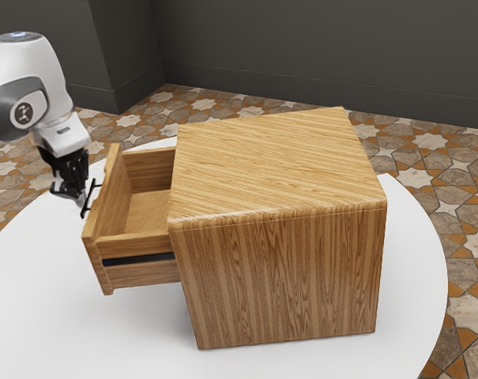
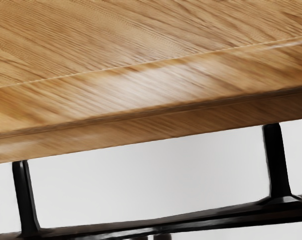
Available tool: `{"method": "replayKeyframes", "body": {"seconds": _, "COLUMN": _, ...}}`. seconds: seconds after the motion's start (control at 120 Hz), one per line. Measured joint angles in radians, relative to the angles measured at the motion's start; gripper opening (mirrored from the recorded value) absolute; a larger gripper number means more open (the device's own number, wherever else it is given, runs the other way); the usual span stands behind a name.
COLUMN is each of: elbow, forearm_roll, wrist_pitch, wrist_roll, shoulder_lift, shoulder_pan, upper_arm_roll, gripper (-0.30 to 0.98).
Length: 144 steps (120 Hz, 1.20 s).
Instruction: Push the drawer handle with one arm to close the drawer
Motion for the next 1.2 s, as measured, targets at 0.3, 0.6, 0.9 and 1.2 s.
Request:
{"method": "replayKeyframes", "body": {"seconds": 0.3, "elbow": 0.102, "forearm_roll": -0.004, "wrist_pitch": -0.001, "wrist_roll": -0.049, "shoulder_lift": 0.1, "shoulder_pan": 0.0, "upper_arm_roll": -0.064, "gripper": -0.1}}
{"method": "replayKeyframes", "body": {"seconds": 0.6, "elbow": 0.172, "forearm_roll": -0.027, "wrist_pitch": -0.001, "wrist_roll": -0.102, "shoulder_lift": 0.164, "shoulder_pan": 0.001, "upper_arm_roll": -0.131, "gripper": -0.1}}
{"method": "replayKeyframes", "body": {"seconds": 0.9, "elbow": 0.216, "forearm_roll": -0.07, "wrist_pitch": 0.0, "wrist_roll": -0.164, "shoulder_lift": 0.198, "shoulder_pan": -0.001, "upper_arm_roll": -0.21, "gripper": -0.1}}
{"method": "replayKeyframes", "body": {"seconds": 1.2, "elbow": 0.26, "forearm_roll": -0.084, "wrist_pitch": -0.002, "wrist_roll": -0.253, "shoulder_lift": 0.235, "shoulder_pan": 0.029, "upper_arm_roll": -0.261, "gripper": -0.11}}
